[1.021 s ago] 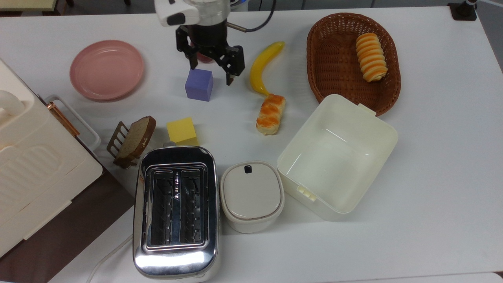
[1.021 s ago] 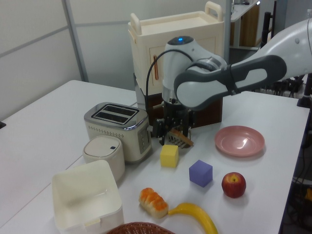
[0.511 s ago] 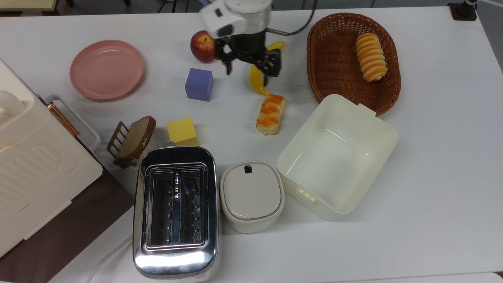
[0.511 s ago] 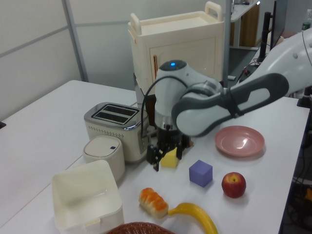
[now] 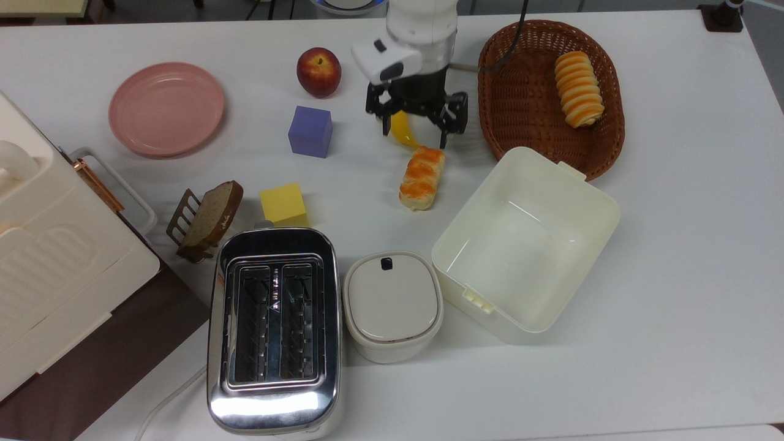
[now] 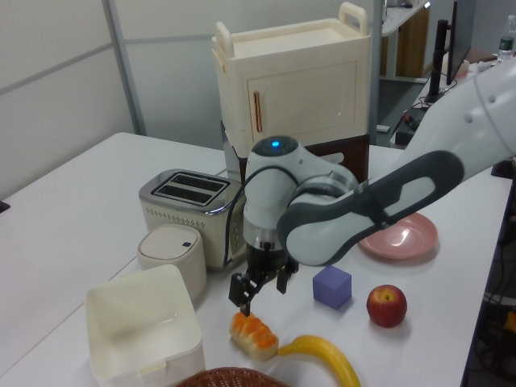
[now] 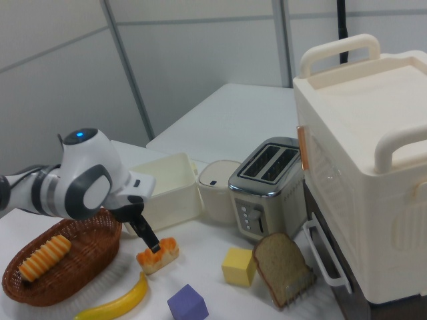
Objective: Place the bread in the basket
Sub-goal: 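Lower the gripper onto the orange-topped bread piece and close on it, then lift the bread piece and carry it over the wicker basket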
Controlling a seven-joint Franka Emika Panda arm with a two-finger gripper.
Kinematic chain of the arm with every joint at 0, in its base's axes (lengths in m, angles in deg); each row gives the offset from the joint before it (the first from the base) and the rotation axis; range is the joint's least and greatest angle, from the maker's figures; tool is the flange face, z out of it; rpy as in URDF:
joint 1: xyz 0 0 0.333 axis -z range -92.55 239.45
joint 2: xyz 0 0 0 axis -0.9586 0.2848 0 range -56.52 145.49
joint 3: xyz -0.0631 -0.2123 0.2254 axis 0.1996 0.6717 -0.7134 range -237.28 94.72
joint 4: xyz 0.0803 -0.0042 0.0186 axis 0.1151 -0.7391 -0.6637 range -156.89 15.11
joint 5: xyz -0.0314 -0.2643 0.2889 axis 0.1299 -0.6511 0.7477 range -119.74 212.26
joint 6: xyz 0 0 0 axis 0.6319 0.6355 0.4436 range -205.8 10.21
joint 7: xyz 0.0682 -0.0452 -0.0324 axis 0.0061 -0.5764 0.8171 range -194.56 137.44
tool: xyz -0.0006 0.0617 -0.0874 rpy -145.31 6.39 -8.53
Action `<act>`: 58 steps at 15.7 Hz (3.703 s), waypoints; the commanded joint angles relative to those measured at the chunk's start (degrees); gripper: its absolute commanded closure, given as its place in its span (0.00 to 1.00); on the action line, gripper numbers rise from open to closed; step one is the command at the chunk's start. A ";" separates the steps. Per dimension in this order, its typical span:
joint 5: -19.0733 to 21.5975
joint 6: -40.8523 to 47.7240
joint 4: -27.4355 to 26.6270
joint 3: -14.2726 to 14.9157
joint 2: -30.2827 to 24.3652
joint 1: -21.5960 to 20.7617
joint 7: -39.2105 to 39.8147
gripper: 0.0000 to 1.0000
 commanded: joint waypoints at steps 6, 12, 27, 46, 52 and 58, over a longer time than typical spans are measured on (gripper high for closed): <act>-2.80 -2.93 3.33 5.60 6.13 -5.07 -0.65 0.00; -2.98 -4.52 3.33 5.68 7.45 -6.74 -0.65 0.00; -7.19 -4.52 4.91 7.71 11.23 -9.56 -0.74 0.06; -10.18 11.81 4.74 4.73 -6.70 -5.16 -3.29 0.75; -10.18 20.70 5.09 -6.43 -6.70 -5.34 -4.94 0.75; -10.36 20.70 5.97 -9.52 -5.39 -9.28 -8.47 0.75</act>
